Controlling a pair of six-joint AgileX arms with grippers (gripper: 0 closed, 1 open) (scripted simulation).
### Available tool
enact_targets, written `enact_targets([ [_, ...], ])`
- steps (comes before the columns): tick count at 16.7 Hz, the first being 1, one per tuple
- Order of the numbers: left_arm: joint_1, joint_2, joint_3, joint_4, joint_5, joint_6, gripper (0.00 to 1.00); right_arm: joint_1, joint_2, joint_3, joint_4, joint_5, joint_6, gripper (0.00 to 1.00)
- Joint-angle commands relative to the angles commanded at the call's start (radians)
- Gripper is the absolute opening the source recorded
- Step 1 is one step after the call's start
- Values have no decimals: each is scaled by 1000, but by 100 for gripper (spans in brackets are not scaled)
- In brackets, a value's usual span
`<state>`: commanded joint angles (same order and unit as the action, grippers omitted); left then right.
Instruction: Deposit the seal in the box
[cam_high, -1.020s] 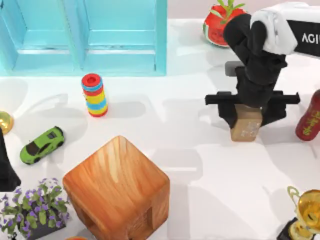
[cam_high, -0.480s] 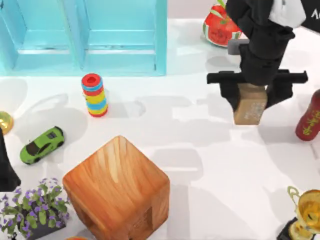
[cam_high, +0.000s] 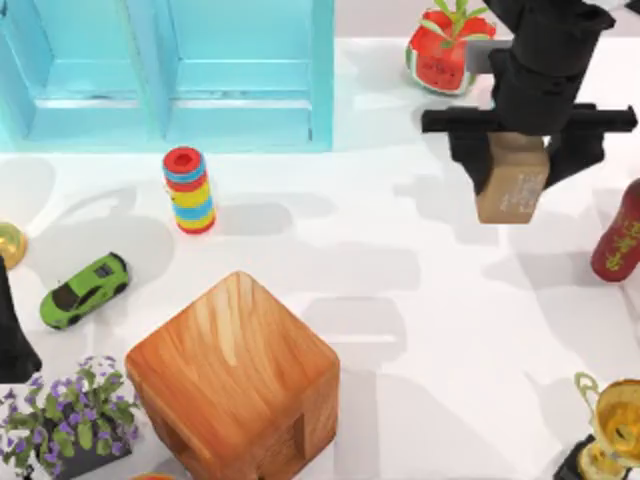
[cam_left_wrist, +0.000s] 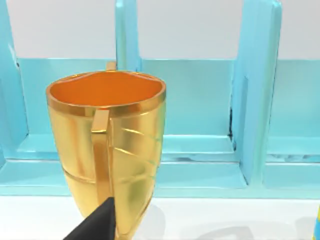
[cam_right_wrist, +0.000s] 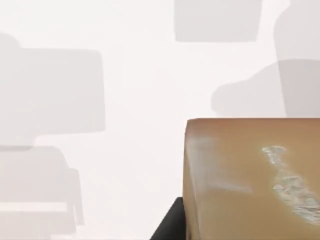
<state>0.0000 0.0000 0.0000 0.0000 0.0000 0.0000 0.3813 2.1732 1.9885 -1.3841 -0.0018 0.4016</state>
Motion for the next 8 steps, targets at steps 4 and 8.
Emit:
enact_targets([
  [4,0,0,0,0,0,0,100,-12,-5,5,13,-11,-11,0],
  [8,0,0,0,0,0,0,100,-164,-91,32,79,-79,-158,0],
])
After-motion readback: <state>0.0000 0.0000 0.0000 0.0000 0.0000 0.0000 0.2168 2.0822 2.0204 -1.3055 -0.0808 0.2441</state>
